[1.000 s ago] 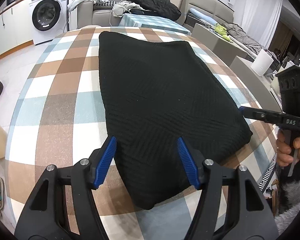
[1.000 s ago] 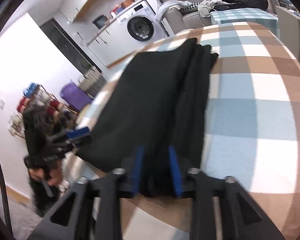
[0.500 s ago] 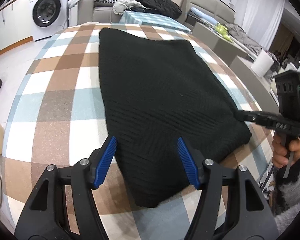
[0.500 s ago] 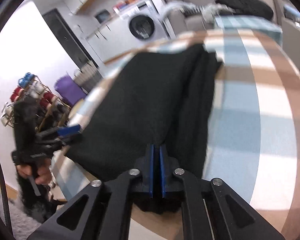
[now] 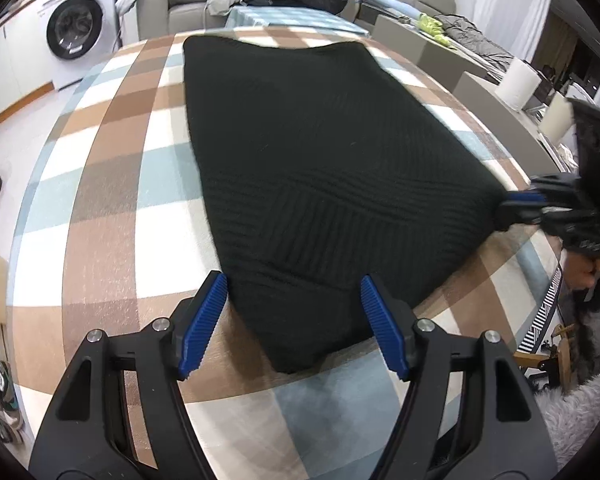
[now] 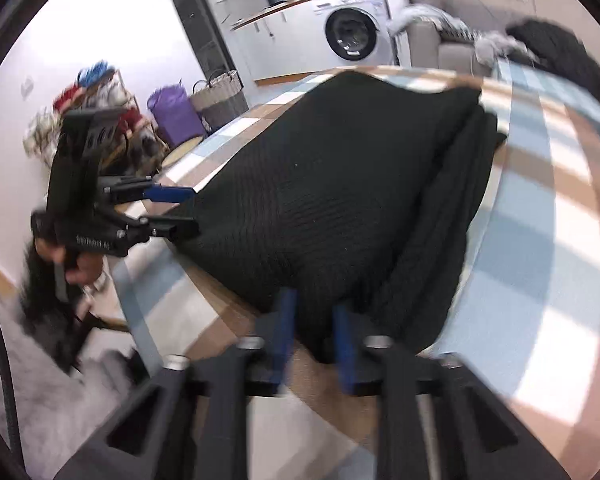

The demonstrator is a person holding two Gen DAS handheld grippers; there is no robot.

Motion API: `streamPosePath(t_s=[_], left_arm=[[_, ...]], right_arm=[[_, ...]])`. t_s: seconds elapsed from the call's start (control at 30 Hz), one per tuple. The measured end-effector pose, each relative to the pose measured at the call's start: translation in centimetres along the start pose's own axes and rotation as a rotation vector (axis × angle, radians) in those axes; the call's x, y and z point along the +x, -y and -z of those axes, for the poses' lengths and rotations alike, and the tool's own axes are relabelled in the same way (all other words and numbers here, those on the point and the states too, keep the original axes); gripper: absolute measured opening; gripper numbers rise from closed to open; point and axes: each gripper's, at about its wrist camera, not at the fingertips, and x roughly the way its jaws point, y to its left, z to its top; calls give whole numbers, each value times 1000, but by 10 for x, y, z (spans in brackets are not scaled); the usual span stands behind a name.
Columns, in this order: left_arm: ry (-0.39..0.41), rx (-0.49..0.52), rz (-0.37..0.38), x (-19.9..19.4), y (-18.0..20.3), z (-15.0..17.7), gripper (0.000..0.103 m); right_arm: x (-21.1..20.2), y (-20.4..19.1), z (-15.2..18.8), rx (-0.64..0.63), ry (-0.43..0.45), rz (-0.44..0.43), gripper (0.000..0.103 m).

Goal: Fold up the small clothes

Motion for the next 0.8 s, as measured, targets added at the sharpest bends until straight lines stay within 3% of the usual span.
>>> streamPosePath(t_s=[0.17,0.23,0.3,0.4,0.57,0.8], left_arm=[[-4,-50,22,1,-10,3,67],[3,-57,23,-1,-11,4,67],[17,-68,27,-3,-13,2,67],[49,-101,37,-7,-19,-1,67],[86,-176,24,-4,-31,-14,67],[71,-240,-9,14,-40,-29,67]], right_arm=[[3,8,7,10,-67,32,9],[-2,9,9,31,-50,25,13],[-10,13,9,71,-23,16,23],[-19,33,2,203,51,62,49],[-7,57,-6,364,102,134,50],[11,55,-18,402,88,94,53]])
